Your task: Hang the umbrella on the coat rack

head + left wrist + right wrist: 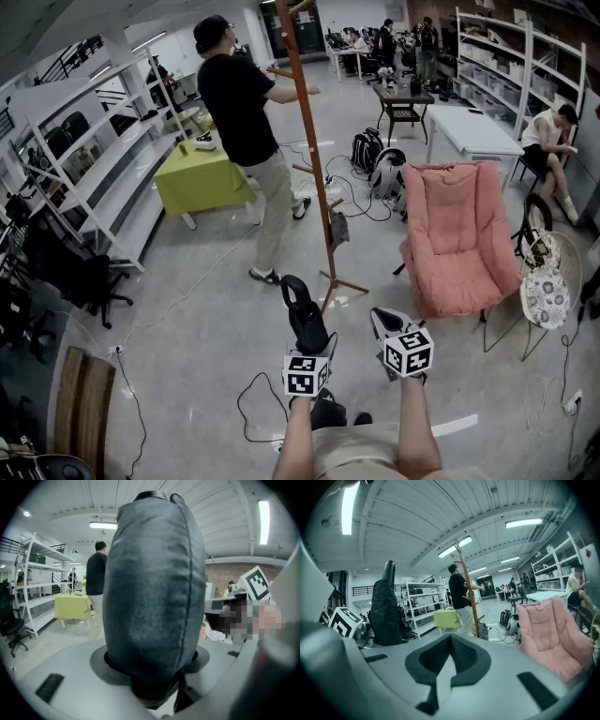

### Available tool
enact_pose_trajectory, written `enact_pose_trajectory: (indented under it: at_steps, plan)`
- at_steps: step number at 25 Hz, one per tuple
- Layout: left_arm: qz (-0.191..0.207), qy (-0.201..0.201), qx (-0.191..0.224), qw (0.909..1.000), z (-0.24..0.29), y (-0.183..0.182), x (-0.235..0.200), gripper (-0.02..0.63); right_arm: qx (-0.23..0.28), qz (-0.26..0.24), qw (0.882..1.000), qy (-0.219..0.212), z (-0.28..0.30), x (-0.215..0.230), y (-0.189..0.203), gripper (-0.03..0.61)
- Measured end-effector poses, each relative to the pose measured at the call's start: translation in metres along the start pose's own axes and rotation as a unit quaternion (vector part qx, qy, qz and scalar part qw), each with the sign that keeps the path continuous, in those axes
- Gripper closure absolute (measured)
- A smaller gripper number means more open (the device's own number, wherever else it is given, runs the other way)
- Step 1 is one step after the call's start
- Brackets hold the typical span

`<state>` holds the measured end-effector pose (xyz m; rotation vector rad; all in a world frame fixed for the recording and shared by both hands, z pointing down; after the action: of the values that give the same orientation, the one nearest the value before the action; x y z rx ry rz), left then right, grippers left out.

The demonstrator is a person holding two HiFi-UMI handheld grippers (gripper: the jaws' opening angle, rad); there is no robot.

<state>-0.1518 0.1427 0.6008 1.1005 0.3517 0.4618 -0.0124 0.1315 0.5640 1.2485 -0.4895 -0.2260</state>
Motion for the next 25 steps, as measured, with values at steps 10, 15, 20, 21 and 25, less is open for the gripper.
enact_pose_trajectory:
  at_steps: [10,15,20,21,25]
  plan:
    - [0.021,-0.020,-0.019,0.9994,-0.019,0.014,0.003,0.354,0.012,0.025,1.000,0.004,-0.011,0.006,0.003,0.575]
    - [0.012,-0.032,-0.019,0.9993,-0.036,0.021,0.004,0.354,0.020,0.043,0.999,-0.026,-0.014,-0.006,0.001,0.575]
    - [0.043,-0.058,-0.024,0.9971,-0.044,0.021,-0.010,0.354,0.024,0.064,0.997,-0.037,-0.010,-0.010,0.002,0.575]
    - [0.040,-0.060,-0.023,0.9971,-0.043,0.019,-0.014,0.354,0.023,0.063,0.997,-0.038,-0.008,-0.010,0.002,0.575]
    - [0.026,-0.065,-0.015,0.9975,-0.035,0.014,-0.023,0.354,0.017,0.047,0.998,-0.049,0.001,-0.011,-0.003,0.575]
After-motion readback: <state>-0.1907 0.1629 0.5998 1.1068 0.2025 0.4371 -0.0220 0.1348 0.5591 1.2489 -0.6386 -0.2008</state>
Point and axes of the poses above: the fingertips, and each gripper's own axes: z forward along the fingers, x to its right, y out of its underside, the point moved 1 cm from there along -z, backward along the fingers, and after that the axes turned 1 degree about x, right-handed, at the moved point
